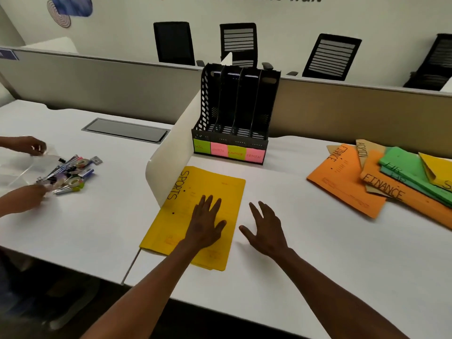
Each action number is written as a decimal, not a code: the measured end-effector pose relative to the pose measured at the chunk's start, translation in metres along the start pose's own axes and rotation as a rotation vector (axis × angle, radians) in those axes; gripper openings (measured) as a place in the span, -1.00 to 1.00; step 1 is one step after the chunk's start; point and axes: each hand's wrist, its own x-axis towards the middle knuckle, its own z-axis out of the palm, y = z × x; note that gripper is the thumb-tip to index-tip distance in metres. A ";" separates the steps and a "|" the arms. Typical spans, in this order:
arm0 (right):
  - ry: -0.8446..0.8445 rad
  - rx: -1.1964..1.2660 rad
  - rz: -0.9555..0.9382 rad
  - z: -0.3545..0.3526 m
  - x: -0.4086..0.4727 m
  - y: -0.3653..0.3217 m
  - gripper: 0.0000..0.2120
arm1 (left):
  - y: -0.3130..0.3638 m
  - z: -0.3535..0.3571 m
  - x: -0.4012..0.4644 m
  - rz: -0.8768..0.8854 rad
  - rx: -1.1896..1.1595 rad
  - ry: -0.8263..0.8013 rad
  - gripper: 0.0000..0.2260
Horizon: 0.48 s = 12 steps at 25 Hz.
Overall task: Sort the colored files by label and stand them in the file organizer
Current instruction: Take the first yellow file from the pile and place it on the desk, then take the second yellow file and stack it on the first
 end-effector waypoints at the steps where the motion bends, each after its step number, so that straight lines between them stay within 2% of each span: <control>1: 0.032 -0.005 0.017 -0.005 0.000 0.008 -0.20 | 0.015 0.002 0.007 0.030 0.000 0.009 -0.36; 12: 0.137 -0.078 0.197 -0.076 -0.014 0.147 -0.15 | 0.171 0.050 0.081 0.286 -0.050 0.003 -0.36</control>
